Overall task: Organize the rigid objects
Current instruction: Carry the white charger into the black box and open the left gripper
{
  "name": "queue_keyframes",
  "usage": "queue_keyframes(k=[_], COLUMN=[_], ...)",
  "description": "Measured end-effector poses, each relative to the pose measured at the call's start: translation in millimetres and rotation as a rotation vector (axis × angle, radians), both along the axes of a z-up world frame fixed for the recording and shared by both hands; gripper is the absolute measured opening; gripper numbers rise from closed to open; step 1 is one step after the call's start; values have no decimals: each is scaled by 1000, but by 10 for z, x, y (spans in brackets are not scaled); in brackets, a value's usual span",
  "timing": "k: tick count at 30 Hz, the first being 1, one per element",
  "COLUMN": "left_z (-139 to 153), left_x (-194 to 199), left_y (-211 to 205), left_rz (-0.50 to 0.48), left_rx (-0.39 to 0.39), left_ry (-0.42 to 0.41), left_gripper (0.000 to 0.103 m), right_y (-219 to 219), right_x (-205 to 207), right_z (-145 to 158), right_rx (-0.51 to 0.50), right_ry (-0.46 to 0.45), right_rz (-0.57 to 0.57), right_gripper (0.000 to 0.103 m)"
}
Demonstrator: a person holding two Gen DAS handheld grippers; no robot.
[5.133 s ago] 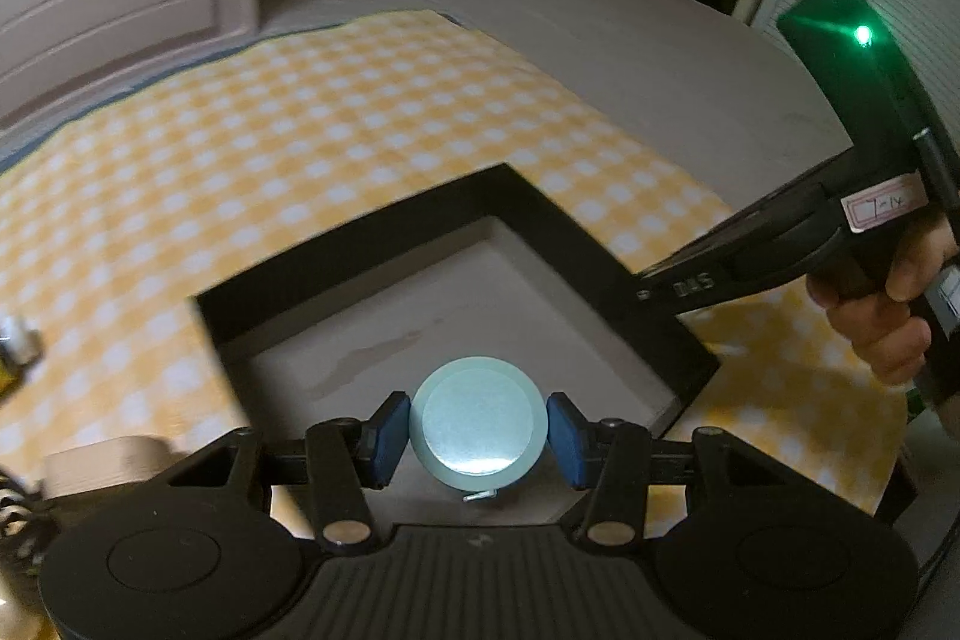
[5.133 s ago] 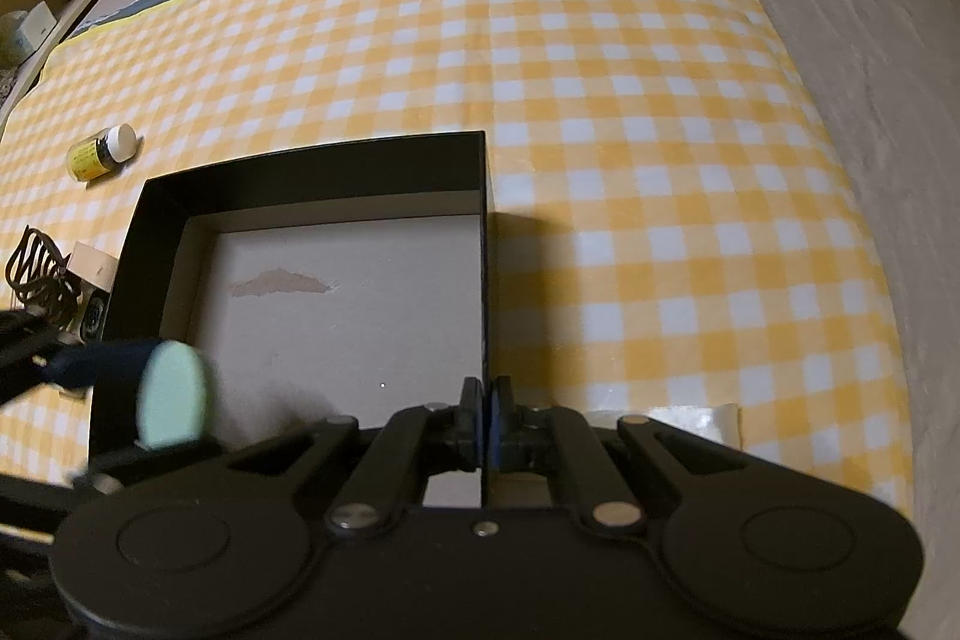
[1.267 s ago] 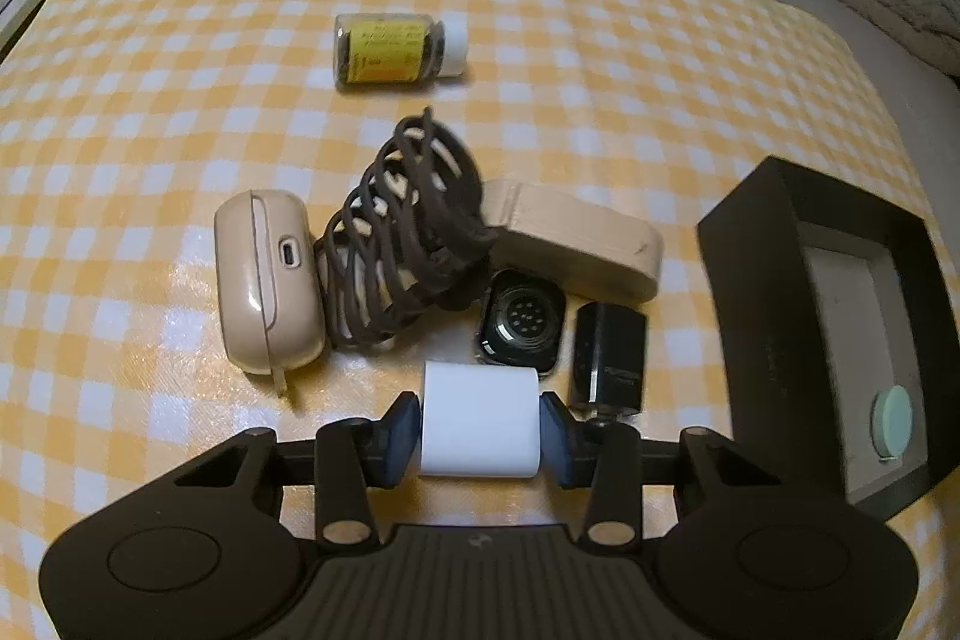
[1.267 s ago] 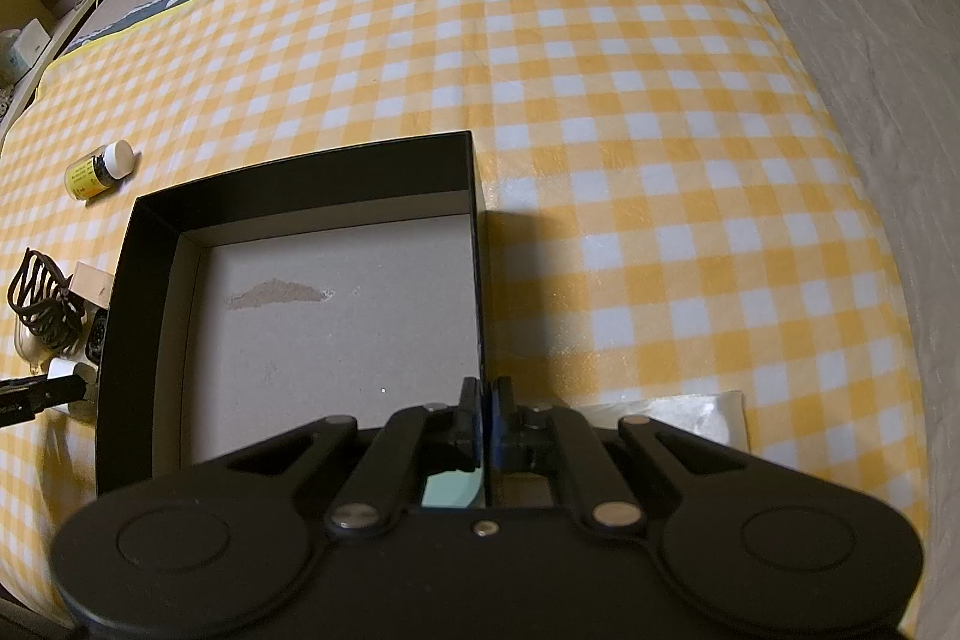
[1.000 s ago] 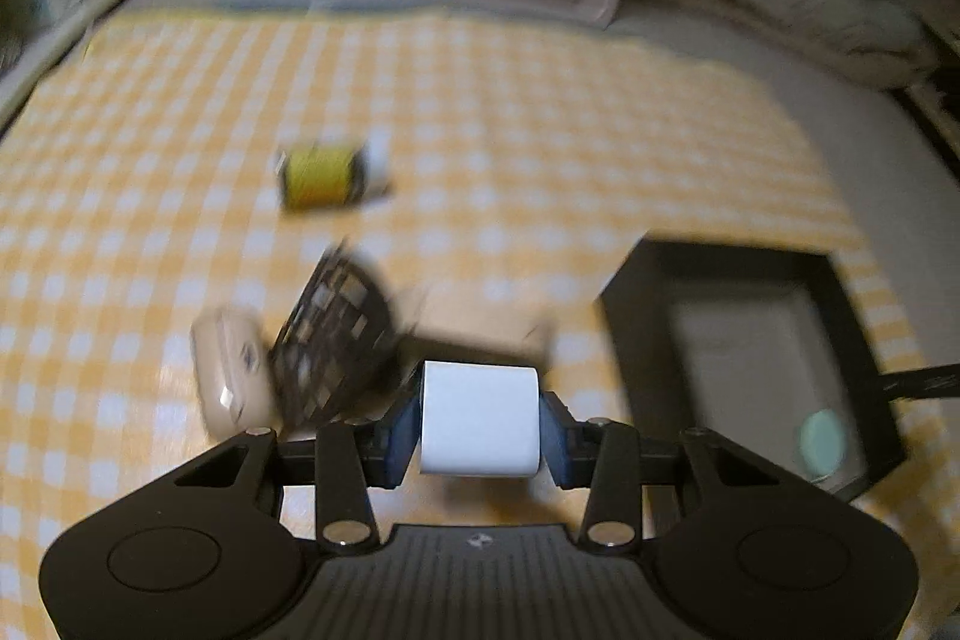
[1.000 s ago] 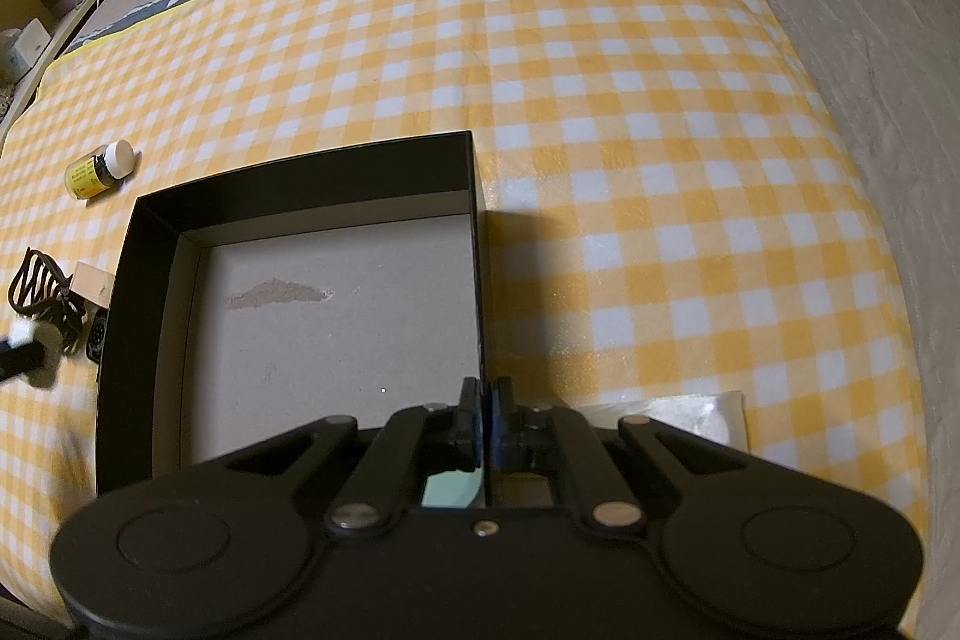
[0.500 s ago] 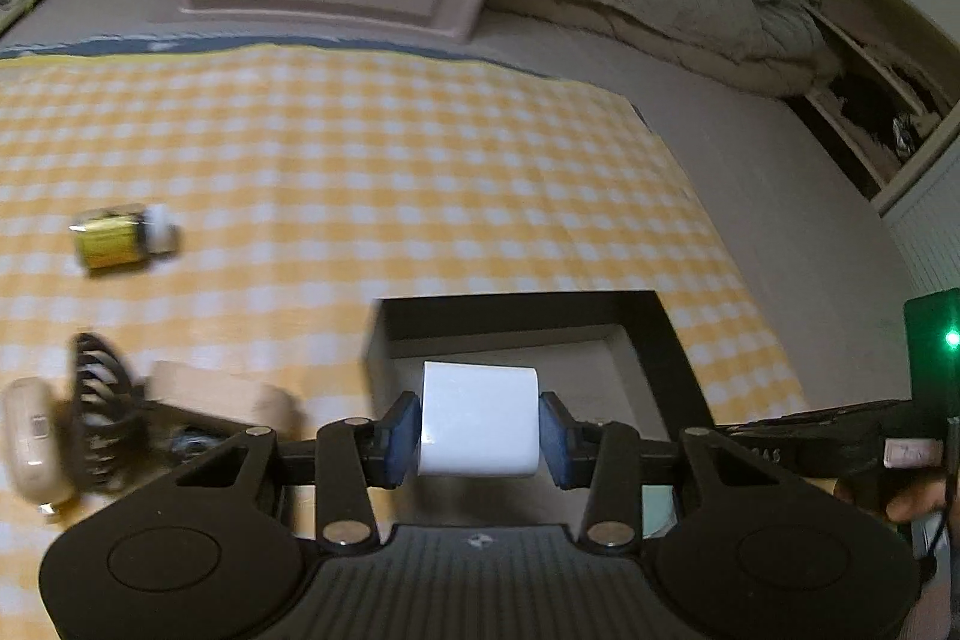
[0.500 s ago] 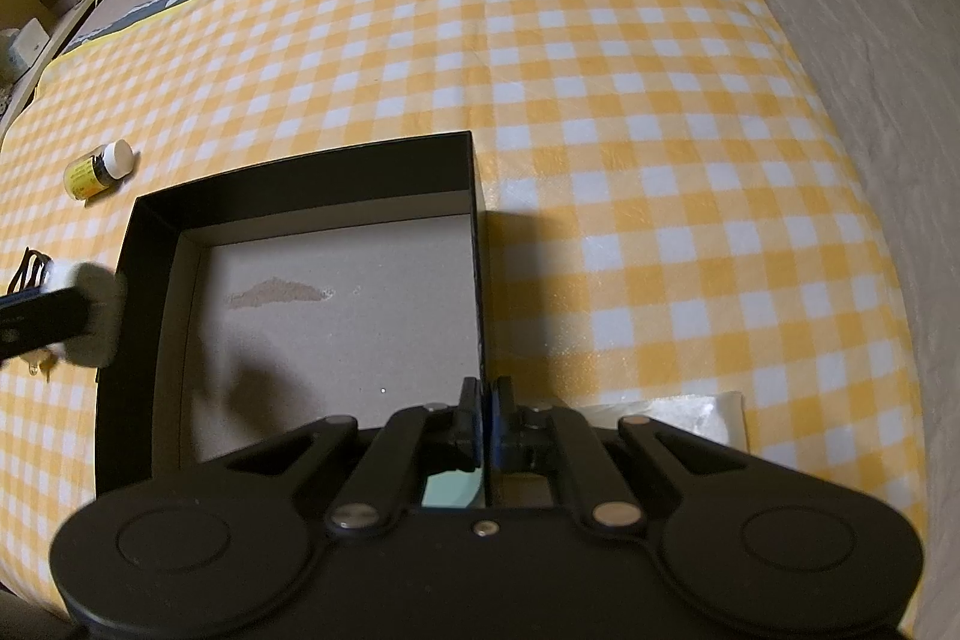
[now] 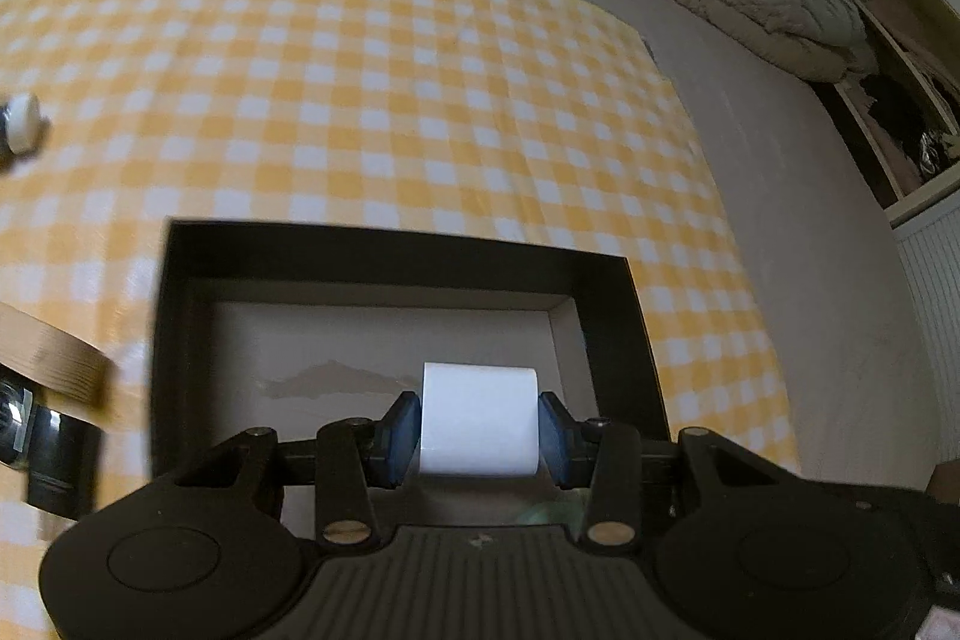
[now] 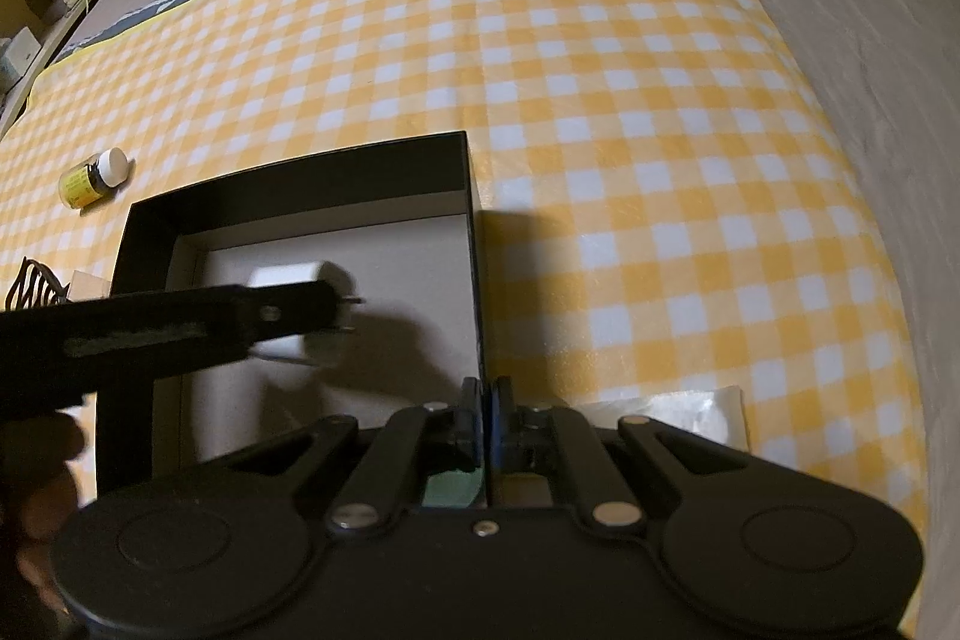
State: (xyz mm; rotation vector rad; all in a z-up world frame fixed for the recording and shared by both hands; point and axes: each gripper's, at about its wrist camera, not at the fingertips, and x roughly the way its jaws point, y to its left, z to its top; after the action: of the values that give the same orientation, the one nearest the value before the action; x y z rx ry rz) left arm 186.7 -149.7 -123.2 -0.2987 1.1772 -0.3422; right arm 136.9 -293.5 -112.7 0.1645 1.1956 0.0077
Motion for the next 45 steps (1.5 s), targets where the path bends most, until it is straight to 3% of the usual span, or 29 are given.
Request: queue_keyframes(k=[7,15,21,26,38,43,45], left_z=[-166,-332,-302,-238,75,215,275], left_x=[16,26,20,4,-183,-307,-368], left_y=[-123,-144,-154,-128,9,79,113], left_rz=[38,83,71,56,-29,-57,-65], left_rx=[-30,-141,-136,-108,26,97,115], left_ry=[57,121,112,89,-24,-99,-129], left_gripper=[43,46,50,50,66,79,90], right_y=[-13,-5,-18,-5,-6,-33,-46], right_x=[1,5,6,7,21,54,58], right_z=[4,1,4,2,3,29,33], right_rx=[0,-1,0,2,-1,10,3], right_ry=[0,1,2,1,0,-3,-4], right_rz=[-1,-2,-4,-5,-1,4,7], right_gripper=[4,4,4,4,4,4,4])
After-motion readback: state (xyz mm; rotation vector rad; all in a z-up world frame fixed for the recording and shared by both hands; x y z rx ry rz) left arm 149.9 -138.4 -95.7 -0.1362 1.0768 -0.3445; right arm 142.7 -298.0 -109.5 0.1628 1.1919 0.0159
